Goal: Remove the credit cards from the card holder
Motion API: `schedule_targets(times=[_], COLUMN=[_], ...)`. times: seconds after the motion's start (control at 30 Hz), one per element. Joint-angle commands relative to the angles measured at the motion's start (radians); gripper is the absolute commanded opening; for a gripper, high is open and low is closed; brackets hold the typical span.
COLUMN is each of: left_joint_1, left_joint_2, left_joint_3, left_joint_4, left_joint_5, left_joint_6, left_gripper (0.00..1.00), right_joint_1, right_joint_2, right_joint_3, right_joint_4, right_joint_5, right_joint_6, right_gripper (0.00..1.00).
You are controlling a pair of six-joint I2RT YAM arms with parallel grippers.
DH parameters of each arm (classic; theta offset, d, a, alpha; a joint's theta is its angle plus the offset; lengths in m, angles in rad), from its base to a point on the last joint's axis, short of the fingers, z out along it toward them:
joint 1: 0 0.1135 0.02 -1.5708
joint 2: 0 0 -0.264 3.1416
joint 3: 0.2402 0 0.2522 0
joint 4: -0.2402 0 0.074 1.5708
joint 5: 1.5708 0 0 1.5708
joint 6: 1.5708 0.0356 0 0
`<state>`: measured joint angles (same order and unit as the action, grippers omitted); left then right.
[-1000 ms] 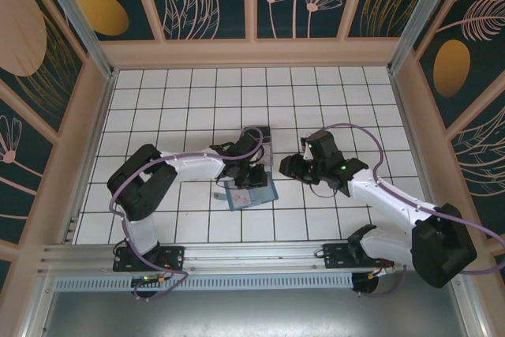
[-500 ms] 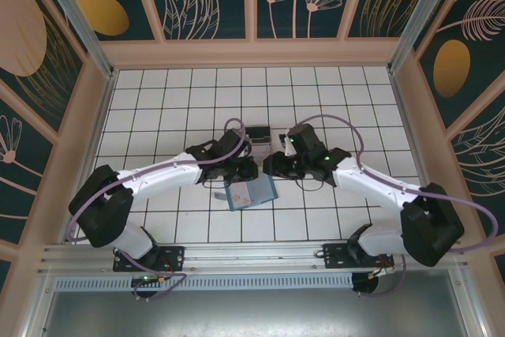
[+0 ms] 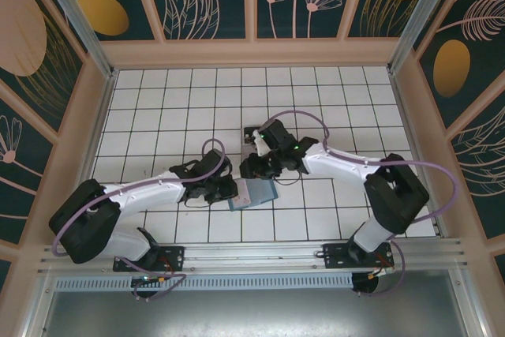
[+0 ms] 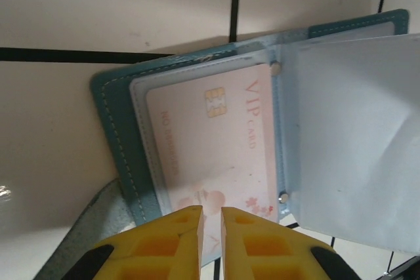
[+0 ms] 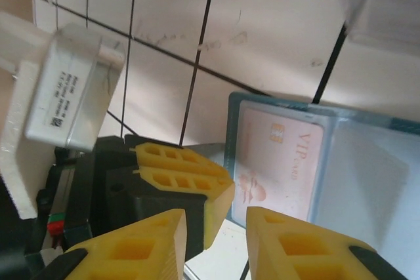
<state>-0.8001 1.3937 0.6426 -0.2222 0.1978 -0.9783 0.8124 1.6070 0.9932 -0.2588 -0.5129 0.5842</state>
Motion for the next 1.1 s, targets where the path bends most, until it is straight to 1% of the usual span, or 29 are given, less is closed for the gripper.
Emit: schedule_targets(times=[0.0, 0.1, 0.2, 0.27, 0.37, 0.43, 0.53, 0.73, 0.9, 1.07], left_joint_1=[0.008, 0.012, 0.019, 0.025, 0.028, 0.029, 0.030, 0.031, 0.032, 0.033], left_joint_2=[0.000, 0.003, 0.000, -0.001, 0.001, 0.005, 0.016, 0.042, 0.061, 0.083], left_joint_3=[-0.026, -0.036, -0.042, -0.044, -0.046, -0.046, -0.043, -0.020, -0.014, -0.012], left_joint_4=[0.059, 0.067, 0.066, 0.066, 0.064, 0.066, 0.073, 0.072, 0.044, 0.025], left_joint_5=[0.014, 0.019, 0.022, 0.023, 0.025, 0.026, 0.029, 0.026, -0.003, -0.018], left_joint_6=[-0.025, -0.024, -0.018, -0.015, -0.011, -0.010, -0.007, -0.001, 0.007, 0.019], left_gripper=[0.16, 0.16, 0.16, 0.16, 0.16, 0.16, 0.16, 0.16, 0.16, 0.16], right_joint_1=[0.014, 0.022, 0.024, 0.024, 0.023, 0.019, 0.014, 0.000, -0.016, -0.030], right_joint_2=[0.045, 0.082, 0.110, 0.124, 0.144, 0.146, 0.154, 0.158, 0.167, 0.162], right_joint_3=[0.015, 0.013, 0.011, 0.011, 0.032, 0.035, 0.015, -0.073, -0.110, -0.132], right_joint_4=[0.014, 0.020, 0.003, -0.024, -0.099, -0.115, -0.076, 0.104, 0.133, 0.131], right_joint_5=[-0.067, -0.070, -0.048, -0.012, 0.077, 0.100, 0.057, -0.072, -0.073, -0.048], right_joint_6=[0.002, 0.008, 0.004, -0.007, -0.031, -0.041, -0.036, 0.019, 0.023, 0.016], right_gripper=[0.29, 0.27, 0.25, 0.24, 0.22, 0.22, 0.21, 0.19, 0.18, 0.19])
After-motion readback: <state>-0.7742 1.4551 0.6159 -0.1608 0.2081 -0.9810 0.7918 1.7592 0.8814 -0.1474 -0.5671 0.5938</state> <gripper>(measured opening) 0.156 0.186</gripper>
